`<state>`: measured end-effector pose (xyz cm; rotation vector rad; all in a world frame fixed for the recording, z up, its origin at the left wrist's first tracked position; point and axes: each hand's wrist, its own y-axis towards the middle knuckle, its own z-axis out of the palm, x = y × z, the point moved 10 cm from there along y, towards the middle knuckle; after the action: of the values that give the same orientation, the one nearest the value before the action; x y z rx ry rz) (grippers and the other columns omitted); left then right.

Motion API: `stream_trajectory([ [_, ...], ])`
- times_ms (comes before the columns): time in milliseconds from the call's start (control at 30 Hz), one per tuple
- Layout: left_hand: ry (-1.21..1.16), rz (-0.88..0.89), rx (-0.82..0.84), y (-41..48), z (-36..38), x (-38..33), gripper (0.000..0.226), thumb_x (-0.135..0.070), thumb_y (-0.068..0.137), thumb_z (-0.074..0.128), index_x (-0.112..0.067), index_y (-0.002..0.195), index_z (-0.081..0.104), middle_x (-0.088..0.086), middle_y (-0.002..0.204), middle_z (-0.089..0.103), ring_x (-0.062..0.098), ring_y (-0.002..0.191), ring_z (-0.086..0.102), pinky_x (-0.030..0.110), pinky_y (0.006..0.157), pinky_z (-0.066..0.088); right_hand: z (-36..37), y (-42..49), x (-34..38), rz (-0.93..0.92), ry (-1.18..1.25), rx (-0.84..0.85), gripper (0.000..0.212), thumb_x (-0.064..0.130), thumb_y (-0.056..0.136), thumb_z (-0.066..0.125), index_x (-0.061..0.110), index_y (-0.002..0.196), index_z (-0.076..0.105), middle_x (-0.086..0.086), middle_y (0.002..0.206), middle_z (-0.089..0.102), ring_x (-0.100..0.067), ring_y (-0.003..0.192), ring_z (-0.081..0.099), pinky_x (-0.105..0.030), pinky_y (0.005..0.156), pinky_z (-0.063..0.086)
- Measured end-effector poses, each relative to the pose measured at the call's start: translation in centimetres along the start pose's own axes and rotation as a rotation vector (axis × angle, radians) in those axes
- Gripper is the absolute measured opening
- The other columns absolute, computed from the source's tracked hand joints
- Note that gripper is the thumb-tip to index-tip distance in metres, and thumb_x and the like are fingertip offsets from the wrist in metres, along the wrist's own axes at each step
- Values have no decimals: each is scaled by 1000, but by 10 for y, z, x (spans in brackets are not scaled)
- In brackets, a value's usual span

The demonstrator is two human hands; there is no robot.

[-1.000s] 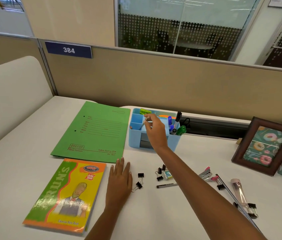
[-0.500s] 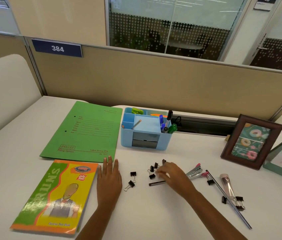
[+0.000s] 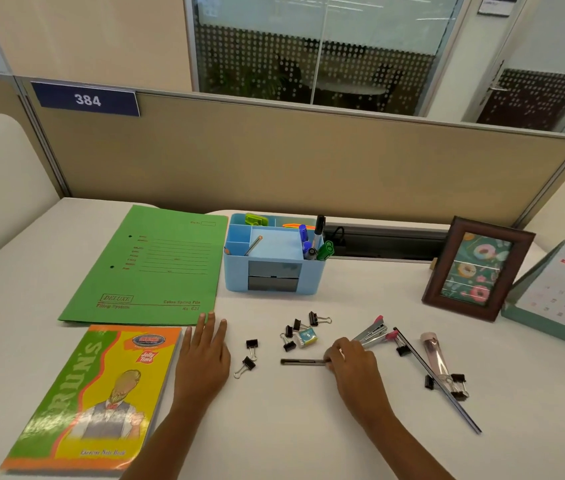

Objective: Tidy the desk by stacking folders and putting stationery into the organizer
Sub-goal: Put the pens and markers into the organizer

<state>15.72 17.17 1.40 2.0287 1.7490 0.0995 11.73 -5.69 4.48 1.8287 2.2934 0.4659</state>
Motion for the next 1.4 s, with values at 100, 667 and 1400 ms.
stream_trajectory([
  [100,-13,-9,3,-1,2,1,49,-19,80,31,2,112,62,25,120,59,31,120,33,26,112,-4,-9,-3,5,-36,51,-69,12,15,78,58,26,79,52,8,74,57,-11,69,53,-21,65,32],
  [667,-16,-74,42,-1,1,1,50,-20,77,32,-1,108,66,18,113,65,34,104,62,32,96,30,-108,134,62,-29,556,-358,20,11,91,48,0,96,63,-16,92,65,-23,85,61,-19,73,44],
  [1400,-73,-81,108,-1,3,2,49,-20,78,32,0,109,65,19,115,64,37,108,59,27,104,17,-99,174,88,-81,322,-361,23,6,81,59,6,105,60,-16,90,62,-32,72,63,-40,56,54],
])
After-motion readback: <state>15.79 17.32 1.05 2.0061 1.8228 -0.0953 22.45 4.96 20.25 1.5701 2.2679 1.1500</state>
